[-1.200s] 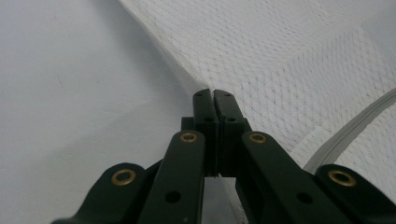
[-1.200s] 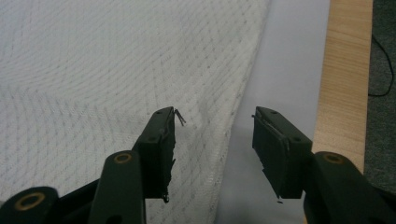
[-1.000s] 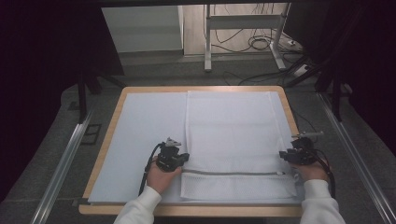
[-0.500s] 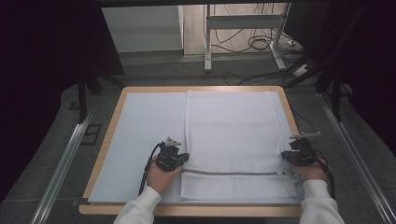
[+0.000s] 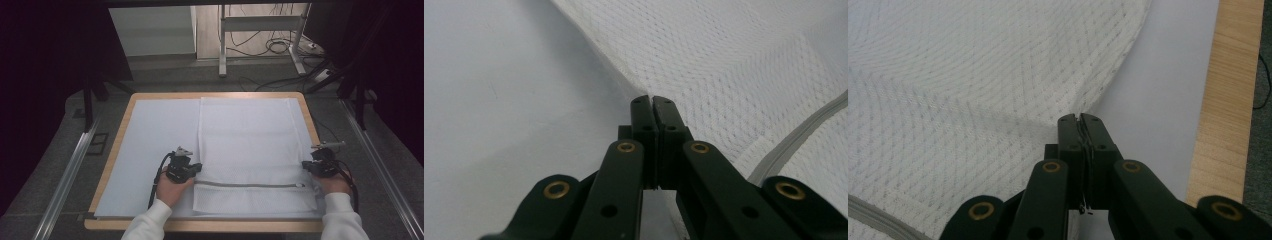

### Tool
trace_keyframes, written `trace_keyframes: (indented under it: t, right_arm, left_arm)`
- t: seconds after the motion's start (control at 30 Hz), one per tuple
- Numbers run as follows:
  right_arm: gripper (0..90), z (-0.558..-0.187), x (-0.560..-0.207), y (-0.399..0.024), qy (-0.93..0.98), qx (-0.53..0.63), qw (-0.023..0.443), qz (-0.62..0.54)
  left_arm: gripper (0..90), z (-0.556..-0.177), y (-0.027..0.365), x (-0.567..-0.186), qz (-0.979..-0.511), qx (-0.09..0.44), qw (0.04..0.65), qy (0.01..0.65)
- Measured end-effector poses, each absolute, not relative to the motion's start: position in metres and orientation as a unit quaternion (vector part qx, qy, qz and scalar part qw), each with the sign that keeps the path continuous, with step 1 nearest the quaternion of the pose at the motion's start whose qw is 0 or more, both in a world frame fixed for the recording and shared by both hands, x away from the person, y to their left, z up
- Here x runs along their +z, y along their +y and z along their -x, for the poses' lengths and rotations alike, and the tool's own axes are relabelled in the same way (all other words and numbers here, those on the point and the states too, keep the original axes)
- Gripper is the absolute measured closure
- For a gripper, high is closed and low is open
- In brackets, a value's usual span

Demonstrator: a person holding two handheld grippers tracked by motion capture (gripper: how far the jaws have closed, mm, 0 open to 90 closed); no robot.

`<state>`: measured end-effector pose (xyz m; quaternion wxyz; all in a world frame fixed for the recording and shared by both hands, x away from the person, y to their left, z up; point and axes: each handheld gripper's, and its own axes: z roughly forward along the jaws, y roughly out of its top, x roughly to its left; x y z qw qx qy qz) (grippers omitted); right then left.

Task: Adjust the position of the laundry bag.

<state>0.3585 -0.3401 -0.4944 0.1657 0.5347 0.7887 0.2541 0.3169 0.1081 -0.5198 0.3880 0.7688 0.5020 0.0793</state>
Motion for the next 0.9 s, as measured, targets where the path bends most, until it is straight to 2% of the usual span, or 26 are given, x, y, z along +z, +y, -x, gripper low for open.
trace_keyframes:
  t: [0.9]
  right_arm:
    - [87.6, -0.359, -0.497, -0.324, 0.796, 0.267, 0.156, -0.521]
  left_arm:
    - [90.0, -0.314, 0.13, -0.517, -0.758, 0.084, 0.392, 0.515]
